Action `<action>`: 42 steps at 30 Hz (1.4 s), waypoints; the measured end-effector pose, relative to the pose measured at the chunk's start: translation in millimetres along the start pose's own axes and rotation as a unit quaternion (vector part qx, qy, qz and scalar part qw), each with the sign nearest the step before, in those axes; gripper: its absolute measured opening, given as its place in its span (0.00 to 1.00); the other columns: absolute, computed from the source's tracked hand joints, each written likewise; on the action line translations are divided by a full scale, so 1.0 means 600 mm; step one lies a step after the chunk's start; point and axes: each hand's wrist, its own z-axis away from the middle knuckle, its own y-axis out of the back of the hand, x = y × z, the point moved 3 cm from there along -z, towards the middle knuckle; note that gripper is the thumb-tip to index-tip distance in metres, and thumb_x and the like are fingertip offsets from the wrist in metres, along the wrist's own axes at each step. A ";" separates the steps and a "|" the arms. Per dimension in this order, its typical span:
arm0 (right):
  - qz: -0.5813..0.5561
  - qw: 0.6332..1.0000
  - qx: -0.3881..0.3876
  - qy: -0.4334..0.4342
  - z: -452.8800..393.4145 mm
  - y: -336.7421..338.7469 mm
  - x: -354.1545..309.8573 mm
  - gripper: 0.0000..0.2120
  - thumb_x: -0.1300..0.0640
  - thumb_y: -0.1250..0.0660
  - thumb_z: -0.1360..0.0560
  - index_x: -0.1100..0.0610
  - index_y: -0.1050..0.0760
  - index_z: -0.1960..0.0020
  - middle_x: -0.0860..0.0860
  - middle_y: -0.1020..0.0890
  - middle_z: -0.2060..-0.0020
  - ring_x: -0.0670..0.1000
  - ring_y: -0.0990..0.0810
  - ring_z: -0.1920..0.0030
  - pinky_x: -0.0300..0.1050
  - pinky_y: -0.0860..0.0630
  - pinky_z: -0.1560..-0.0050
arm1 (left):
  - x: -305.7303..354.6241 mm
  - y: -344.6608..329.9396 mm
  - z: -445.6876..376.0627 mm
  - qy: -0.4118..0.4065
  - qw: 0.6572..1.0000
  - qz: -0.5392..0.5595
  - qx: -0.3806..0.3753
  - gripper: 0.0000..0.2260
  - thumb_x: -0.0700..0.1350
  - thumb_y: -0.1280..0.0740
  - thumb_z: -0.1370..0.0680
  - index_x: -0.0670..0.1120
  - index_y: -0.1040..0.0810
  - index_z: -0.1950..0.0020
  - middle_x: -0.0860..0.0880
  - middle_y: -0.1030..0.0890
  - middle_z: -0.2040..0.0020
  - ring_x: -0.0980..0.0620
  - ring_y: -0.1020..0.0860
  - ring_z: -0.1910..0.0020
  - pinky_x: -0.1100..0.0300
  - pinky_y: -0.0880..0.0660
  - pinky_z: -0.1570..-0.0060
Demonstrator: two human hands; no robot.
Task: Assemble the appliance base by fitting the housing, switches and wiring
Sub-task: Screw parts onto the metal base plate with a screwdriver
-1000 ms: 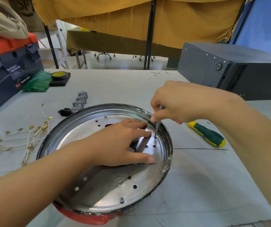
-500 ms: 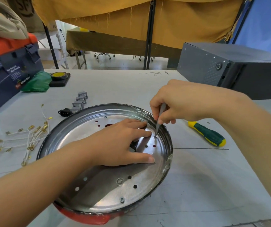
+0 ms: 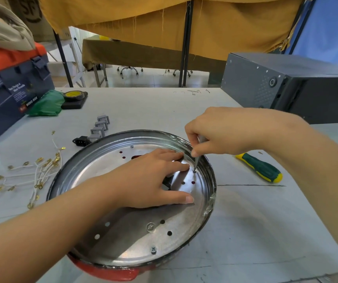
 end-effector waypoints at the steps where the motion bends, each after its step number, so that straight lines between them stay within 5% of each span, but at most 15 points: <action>1: -0.008 1.000 -0.007 0.003 0.003 0.000 0.001 0.06 0.51 0.34 0.24 0.50 0.29 0.58 0.42 0.28 0.68 0.42 0.30 0.64 0.36 0.37 0.67 | -0.001 -0.001 0.000 0.001 1.000 -0.001 -0.003 0.35 0.73 0.46 0.32 0.58 0.33 0.30 0.54 0.37 0.26 0.55 0.43 0.28 0.55 0.39 0.30; 8: 0.004 1.000 0.023 0.014 0.003 0.011 0.002 0.05 0.55 0.29 0.27 0.49 0.22 0.61 0.44 0.20 0.68 0.43 0.22 0.63 0.38 0.31 0.67 | -0.002 -0.002 0.000 0.000 1.000 -0.004 0.003 0.36 0.74 0.47 0.33 0.58 0.34 0.30 0.55 0.39 0.25 0.57 0.45 0.27 0.56 0.42 0.30; 16: 0.050 0.999 0.006 0.004 0.000 0.017 -0.005 0.08 0.51 0.30 0.27 0.49 0.24 0.64 0.44 0.27 0.81 0.42 0.28 0.68 0.40 0.38 0.72 | -0.001 -0.002 0.000 -0.009 1.000 -0.006 0.013 0.35 0.73 0.46 0.32 0.57 0.33 0.30 0.54 0.38 0.25 0.56 0.44 0.27 0.57 0.42 0.30; 18: 0.049 0.999 -0.017 -0.003 -0.004 0.016 -0.006 0.12 0.51 0.30 0.26 0.49 0.27 0.67 0.36 0.28 0.83 0.42 0.28 0.70 0.39 0.38 0.72 | -0.001 -0.003 -0.001 -0.006 1.000 -0.006 0.008 0.36 0.74 0.47 0.33 0.58 0.35 0.29 0.54 0.39 0.25 0.57 0.45 0.27 0.58 0.43 0.30; 20: 0.038 0.999 -0.036 -0.010 -0.009 0.016 -0.005 0.15 0.52 0.31 0.26 0.50 0.28 0.69 0.41 0.28 0.85 0.43 0.27 0.71 0.39 0.36 0.72 | -0.001 -0.003 -0.001 -0.006 1.000 -0.006 0.006 0.36 0.74 0.47 0.33 0.58 0.36 0.29 0.54 0.40 0.25 0.57 0.45 0.27 0.58 0.43 0.31; 24: 0.020 0.999 -0.047 -0.015 -0.011 0.016 -0.008 0.14 0.53 0.32 0.25 0.52 0.26 0.68 0.46 0.26 0.78 0.46 0.26 0.70 0.40 0.33 0.69 | 0.001 -0.001 0.000 -0.007 1.000 -0.005 0.010 0.35 0.73 0.46 0.32 0.57 0.33 0.30 0.53 0.37 0.26 0.56 0.43 0.28 0.59 0.42 0.31; 29: 0.012 1.000 -0.004 0.007 -0.002 0.004 -0.016 0.06 0.54 0.34 0.23 0.52 0.25 0.59 0.46 0.24 0.65 0.50 0.24 0.58 0.39 0.33 0.66 | 0.003 -0.001 0.000 -0.011 1.000 -0.004 0.019 0.33 0.72 0.44 0.31 0.53 0.29 0.34 0.51 0.31 0.31 0.54 0.38 0.32 0.53 0.34 0.34; 35: 0.023 1.000 0.010 0.016 -0.002 0.000 -0.020 0.12 0.60 0.32 0.26 0.49 0.29 0.64 0.42 0.27 0.69 0.48 0.24 0.61 0.40 0.34 0.69 | 0.000 -0.002 -0.002 -0.017 1.000 -0.004 0.018 0.32 0.71 0.42 0.29 0.52 0.28 0.34 0.51 0.32 0.30 0.52 0.37 0.31 0.51 0.34 0.34; 42: 0.018 0.999 0.029 -0.004 -0.002 0.002 -0.021 0.12 0.51 0.29 0.28 0.48 0.29 0.66 0.44 0.27 0.68 0.43 0.29 0.65 0.40 0.40 0.71 | -0.001 -0.004 -0.002 -0.020 1.000 -0.012 0.020 0.32 0.70 0.42 0.29 0.54 0.31 0.31 0.52 0.35 0.27 0.54 0.40 0.29 0.56 0.38 0.33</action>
